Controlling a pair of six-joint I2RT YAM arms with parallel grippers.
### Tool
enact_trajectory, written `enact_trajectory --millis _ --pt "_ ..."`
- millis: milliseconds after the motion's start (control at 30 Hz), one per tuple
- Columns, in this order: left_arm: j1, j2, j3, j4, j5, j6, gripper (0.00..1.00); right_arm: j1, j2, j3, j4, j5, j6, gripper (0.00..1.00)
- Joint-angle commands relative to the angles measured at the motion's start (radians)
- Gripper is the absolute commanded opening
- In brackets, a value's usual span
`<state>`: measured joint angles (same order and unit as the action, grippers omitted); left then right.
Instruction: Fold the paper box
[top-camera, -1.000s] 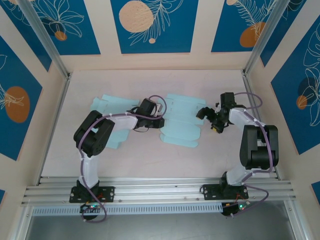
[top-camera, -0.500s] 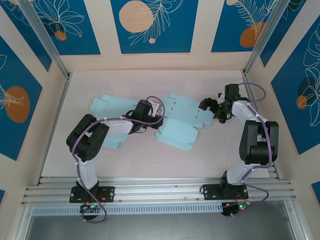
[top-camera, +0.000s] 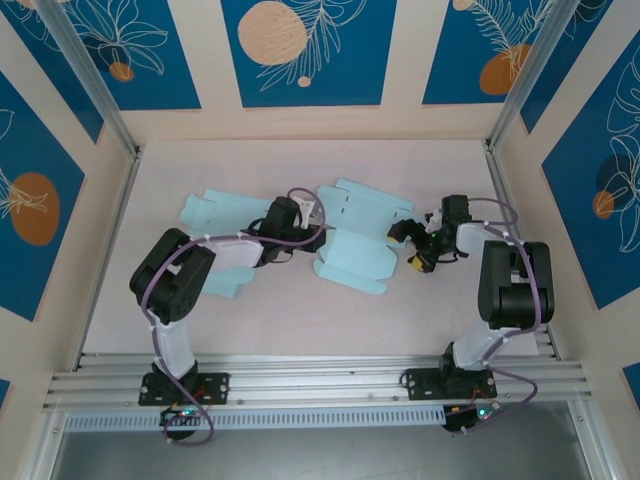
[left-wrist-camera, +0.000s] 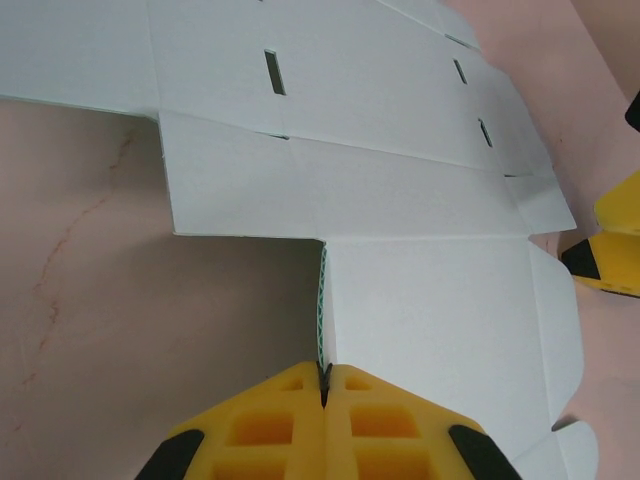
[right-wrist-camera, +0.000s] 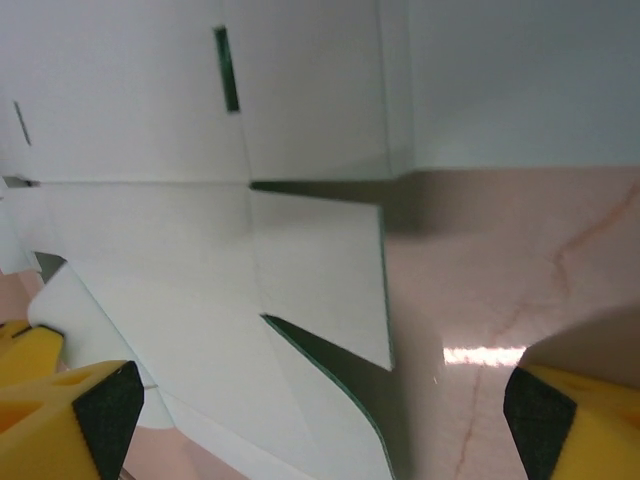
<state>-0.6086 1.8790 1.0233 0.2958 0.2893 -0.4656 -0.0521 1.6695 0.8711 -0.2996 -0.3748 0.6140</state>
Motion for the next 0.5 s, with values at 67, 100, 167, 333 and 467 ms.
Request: enact_trajectory --millis 67,100,167,333,467 --pt "0.008 -0.029 -0.007 0.007 0.049 -0.021 0.0 0.012 0.068 0.008 0.175 -0.071 0.049 0.86" --pt "0.009 -0.029 -0.006 0.003 0.049 -0.024 0.0 0.012 0.077 0.01 0.197 -0.088 0.054 0.83" --pt "0.011 -0.026 -0.004 -0.007 0.052 -0.03 0.0 0.015 0.091 0.013 0.247 -0.126 0.073 0.75" --pt "0.015 -0.018 0.004 -0.014 0.064 -0.057 0.0 0.024 0.085 0.002 0.3 -0.144 0.075 0.48" --pt "0.021 -0.022 0.006 -0.014 0.081 -0.074 0.0 0.024 0.061 -0.005 0.314 -0.138 0.042 0.13"
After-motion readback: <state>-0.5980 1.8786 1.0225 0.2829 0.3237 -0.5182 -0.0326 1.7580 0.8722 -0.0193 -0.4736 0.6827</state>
